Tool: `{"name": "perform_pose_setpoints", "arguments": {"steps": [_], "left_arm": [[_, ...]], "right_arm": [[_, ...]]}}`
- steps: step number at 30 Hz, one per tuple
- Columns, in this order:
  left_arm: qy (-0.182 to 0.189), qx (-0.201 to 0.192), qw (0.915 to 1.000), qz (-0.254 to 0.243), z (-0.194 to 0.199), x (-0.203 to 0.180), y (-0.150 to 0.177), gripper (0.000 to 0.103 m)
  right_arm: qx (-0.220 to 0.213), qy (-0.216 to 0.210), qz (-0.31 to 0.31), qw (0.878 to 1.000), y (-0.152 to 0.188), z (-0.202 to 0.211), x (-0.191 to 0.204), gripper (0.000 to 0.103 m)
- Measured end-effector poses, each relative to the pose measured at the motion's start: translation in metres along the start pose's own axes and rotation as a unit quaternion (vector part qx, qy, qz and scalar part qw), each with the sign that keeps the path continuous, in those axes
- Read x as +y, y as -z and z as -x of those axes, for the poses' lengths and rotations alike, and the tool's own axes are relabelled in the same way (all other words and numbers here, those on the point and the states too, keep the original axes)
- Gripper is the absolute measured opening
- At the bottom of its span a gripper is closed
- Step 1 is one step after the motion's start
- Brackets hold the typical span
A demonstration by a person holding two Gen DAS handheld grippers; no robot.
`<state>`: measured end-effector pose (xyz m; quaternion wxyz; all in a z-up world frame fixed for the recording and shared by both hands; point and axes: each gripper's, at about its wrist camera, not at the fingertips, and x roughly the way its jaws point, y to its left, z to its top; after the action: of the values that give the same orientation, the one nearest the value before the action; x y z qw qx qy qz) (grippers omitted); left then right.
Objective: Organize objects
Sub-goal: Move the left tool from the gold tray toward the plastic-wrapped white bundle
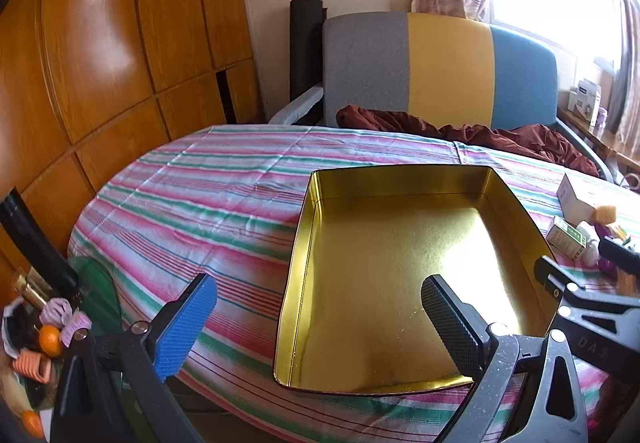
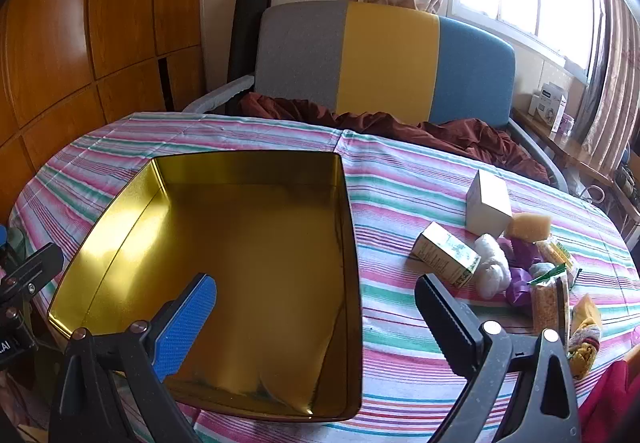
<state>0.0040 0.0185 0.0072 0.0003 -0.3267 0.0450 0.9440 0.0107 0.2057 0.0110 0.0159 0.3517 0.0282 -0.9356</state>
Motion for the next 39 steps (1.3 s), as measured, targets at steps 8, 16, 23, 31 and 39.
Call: {"name": "perform_pose_setpoints", "arguments": {"steps": [8,16,23,31,39], "left_arm": [[0.025,-0.014,0.9994,-0.021,0.008,-0.014,-0.001,0.103],[0.066,-0.008,0.9973,-0.032,0.006,-0.032,-0.005,0.103],[0.096,-0.006,0.994,-0.052,0.003,-0.051,-0.007,0.103],[0.129,-0.009,0.9875,-0.09,0.004,-0.079,-0.009,0.103],[0.183,-0.006,0.9738,-0.135,0.007,-0.12,-0.011,0.103]], "right_arm": [[-0.013,0.023,-0.028,0.999,-0.006,0.011,-0.034,0.102],[-0.021,0.052,-0.071,0.996,-0.01,0.024,-0.081,0.102],[-0.024,0.077,-0.105,0.991,-0.009,0.039,-0.133,0.102],[-0.015,0.09,-0.192,0.977,-0.003,0.051,-0.216,0.102],[-0.017,0.034,-0.324,0.945,0.026,0.044,-0.287,0.102]]}}
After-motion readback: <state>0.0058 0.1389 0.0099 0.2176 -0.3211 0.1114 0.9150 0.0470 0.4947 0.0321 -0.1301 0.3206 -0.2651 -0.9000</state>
